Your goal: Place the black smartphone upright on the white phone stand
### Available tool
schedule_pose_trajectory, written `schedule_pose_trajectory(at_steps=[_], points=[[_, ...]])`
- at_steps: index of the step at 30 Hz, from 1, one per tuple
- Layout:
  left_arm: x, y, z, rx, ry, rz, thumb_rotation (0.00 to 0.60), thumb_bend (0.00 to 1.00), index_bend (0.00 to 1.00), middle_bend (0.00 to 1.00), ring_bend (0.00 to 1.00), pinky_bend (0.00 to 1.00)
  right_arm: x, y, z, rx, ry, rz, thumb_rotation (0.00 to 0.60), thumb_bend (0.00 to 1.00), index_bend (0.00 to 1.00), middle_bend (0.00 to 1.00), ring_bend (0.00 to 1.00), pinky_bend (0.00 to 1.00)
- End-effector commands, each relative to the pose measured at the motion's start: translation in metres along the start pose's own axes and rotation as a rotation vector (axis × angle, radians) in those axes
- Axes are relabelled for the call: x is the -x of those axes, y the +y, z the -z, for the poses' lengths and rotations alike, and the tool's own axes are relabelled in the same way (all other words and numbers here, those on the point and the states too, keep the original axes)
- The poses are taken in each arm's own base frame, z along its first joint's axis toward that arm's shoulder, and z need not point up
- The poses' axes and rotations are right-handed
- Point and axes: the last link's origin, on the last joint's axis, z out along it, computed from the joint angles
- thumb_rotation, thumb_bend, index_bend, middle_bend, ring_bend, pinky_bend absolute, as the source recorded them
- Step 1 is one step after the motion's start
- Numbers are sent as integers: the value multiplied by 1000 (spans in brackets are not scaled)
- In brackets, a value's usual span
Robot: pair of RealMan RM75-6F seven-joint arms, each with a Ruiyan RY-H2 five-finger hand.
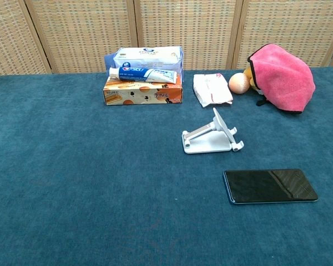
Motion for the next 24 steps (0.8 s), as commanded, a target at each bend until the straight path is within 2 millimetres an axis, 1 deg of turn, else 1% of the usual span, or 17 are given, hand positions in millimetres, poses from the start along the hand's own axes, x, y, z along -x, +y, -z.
schedule_pose_trajectory(at_steps=[1,6,9,10,11,13,15,20,22,24], points=[[0,0,1,5,2,-1,600,0,0,0,0,0,2,1,0,12,-29,9,600,0,0,0,0,0],[2,0,1,7,-2,-2,600,0,0,0,0,0,8,2,-3,30,-98,18,600,0,0,0,0,0],[2,-1,1,5,-2,-1,600,0,0,0,0,0,11,-2,-6,2,-138,-12,600,0,0,0,0,0],[2,0,0,4,6,2,600,0,0,0,0,0,17,-12,-11,-63,-185,-39,600,0,0,0,0,0],[2,0,-2,3,6,0,600,0,0,0,0,0,20,-17,-17,-118,-217,-35,600,0,0,0,0,0],[3,1,-4,-1,-1,-3,600,0,0,0,0,0,24,-27,-26,-193,-257,-27,600,0,0,3,0,0],[5,1,-6,-5,-10,-8,600,0,0,0,0,0,29,-39,-35,-258,-282,-17,600,0,5,30,0,0],[7,3,-11,-20,-25,-11,600,0,0,0,0,0,47,-70,-54,-360,-340,48,600,0,37,86,13,0],[7,3,-12,-25,-27,-10,600,0,0,0,0,0,53,-78,-58,-376,-359,68,600,0,51,102,30,0],[7,3,-14,-33,-30,-9,600,0,0,0,0,0,63,-94,-61,-400,-396,88,600,0,57,115,42,1]])
